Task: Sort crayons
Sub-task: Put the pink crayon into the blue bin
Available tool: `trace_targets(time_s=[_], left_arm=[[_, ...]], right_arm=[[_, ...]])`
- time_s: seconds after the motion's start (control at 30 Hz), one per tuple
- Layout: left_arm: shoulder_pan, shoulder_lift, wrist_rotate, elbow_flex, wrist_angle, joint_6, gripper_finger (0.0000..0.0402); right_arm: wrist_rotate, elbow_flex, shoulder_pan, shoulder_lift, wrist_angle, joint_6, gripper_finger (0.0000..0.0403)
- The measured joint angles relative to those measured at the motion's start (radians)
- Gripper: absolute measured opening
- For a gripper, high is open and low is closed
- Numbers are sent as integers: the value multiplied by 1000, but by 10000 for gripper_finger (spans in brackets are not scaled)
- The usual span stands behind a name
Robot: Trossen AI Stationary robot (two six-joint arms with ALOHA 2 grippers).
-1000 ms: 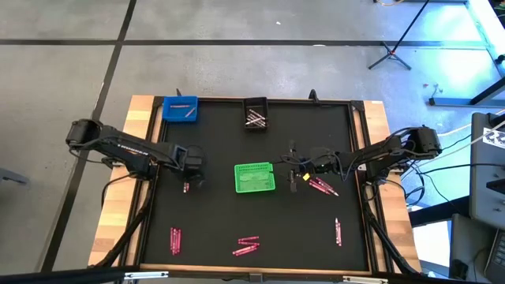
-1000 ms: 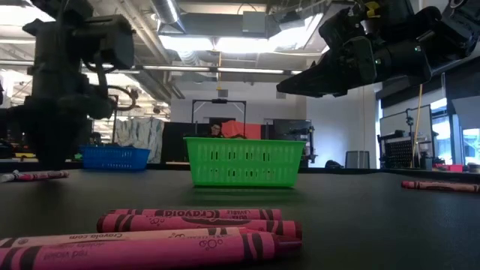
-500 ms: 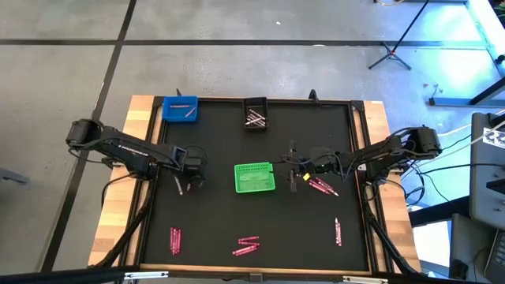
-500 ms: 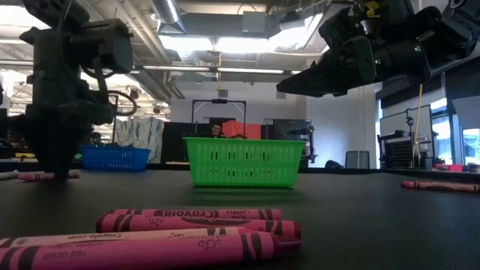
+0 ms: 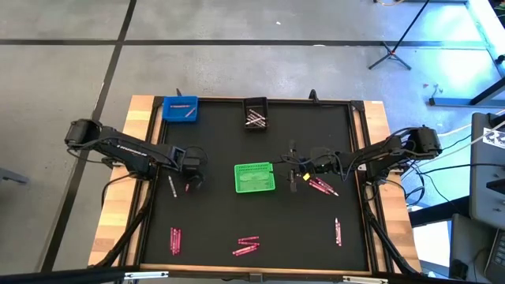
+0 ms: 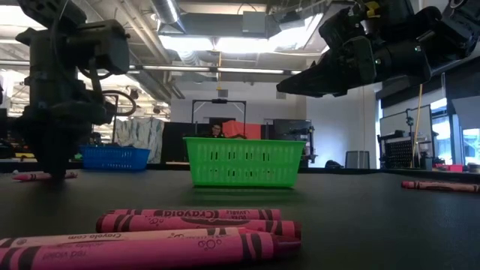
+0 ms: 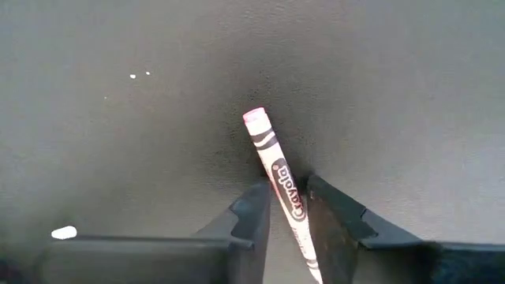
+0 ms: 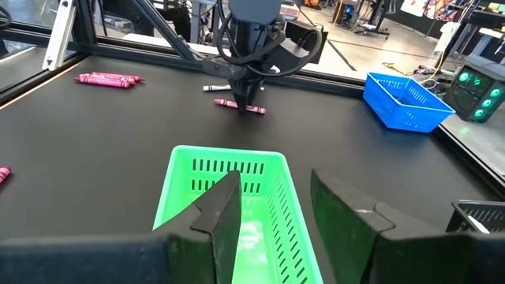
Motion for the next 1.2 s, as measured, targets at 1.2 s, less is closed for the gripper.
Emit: trace_targets(time_s=[1.2], left_arm=[[472,-1,-421,407,-53,877,24]], right_arm=[[0,0,0,0,0,0,150]])
